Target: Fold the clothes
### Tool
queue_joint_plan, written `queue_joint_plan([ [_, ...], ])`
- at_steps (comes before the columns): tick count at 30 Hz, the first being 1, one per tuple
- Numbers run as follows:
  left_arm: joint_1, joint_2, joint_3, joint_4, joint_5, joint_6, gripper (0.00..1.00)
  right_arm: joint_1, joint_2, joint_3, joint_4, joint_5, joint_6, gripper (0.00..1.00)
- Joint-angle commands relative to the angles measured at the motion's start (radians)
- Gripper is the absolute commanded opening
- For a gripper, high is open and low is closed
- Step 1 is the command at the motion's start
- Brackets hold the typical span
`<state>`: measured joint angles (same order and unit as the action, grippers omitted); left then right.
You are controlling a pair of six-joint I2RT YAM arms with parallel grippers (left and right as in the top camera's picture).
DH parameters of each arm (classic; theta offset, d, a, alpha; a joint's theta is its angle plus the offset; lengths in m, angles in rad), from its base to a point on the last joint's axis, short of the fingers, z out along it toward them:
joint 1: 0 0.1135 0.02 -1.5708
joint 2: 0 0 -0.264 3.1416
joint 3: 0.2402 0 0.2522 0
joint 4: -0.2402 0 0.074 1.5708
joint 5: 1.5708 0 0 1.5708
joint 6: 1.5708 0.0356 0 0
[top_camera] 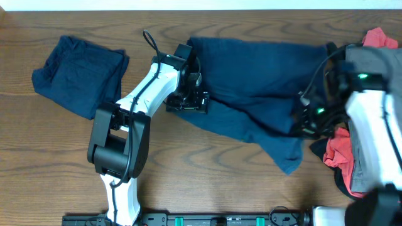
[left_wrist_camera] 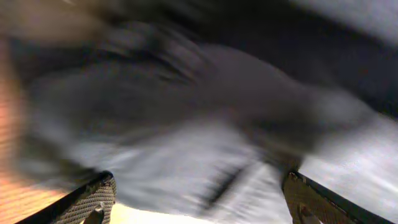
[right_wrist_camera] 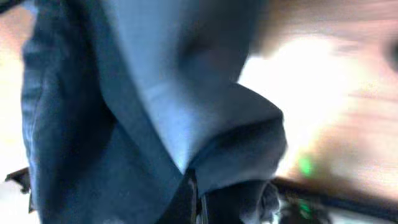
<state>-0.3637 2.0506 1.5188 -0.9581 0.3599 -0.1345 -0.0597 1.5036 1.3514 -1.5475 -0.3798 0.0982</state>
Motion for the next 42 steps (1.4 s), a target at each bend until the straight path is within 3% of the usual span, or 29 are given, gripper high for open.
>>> queue_joint_plan([
  [1,0.000,-0.006,-0.003,-0.002,-0.013,-0.008,0.88,0.026,-0.050,0.069,-0.097,0.272,0.099,0.03],
  [3,0.000,-0.006,-0.003,-0.002,-0.013,-0.008,0.88,0.035,-0.064,0.056,-0.126,0.338,0.142,0.11],
  [5,0.000,-0.006,-0.003,-0.003,-0.013,-0.008,0.88,0.044,-0.068,0.030,-0.128,0.338,0.142,0.30],
  [6,0.000,-0.006,-0.003,-0.005,-0.013,-0.008,0.88,0.048,-0.067,0.016,-0.127,0.339,0.143,0.35],
  [11,0.000,-0.006,-0.003,-0.016,-0.013,-0.008,0.88,0.032,-0.064,-0.042,-0.113,0.459,0.233,0.36],
  [15,0.000,-0.006,-0.003,-0.020,-0.013,-0.008,0.88,0.026,-0.064,-0.049,-0.058,0.428,0.241,0.38],
  [21,0.024,-0.021,0.037,-0.033,-0.003,0.026,0.92,0.041,-0.063,-0.074,0.057,0.192,0.081,0.41],
  [24,0.060,-0.053,0.091,-0.032,0.031,0.025,0.94,0.058,-0.060,-0.113,0.117,0.179,0.068,0.48],
  [29,0.114,-0.095,0.112,0.000,0.033,0.005,0.95,0.093,-0.045,-0.201,0.315,0.148,0.075,0.44],
  [33,0.154,-0.097,0.111,-0.029,0.090,-0.024,0.94,0.130,0.026,-0.221,0.406,0.160,0.092,0.15],
  [38,0.177,-0.097,0.111,-0.054,0.101,-0.016,0.94,0.180,0.185,-0.218,0.521,0.183,0.103,0.17],
  [42,0.198,-0.097,0.111,-0.086,0.101,-0.016,0.94,0.233,0.332,-0.201,0.595,0.069,0.043,0.24],
])
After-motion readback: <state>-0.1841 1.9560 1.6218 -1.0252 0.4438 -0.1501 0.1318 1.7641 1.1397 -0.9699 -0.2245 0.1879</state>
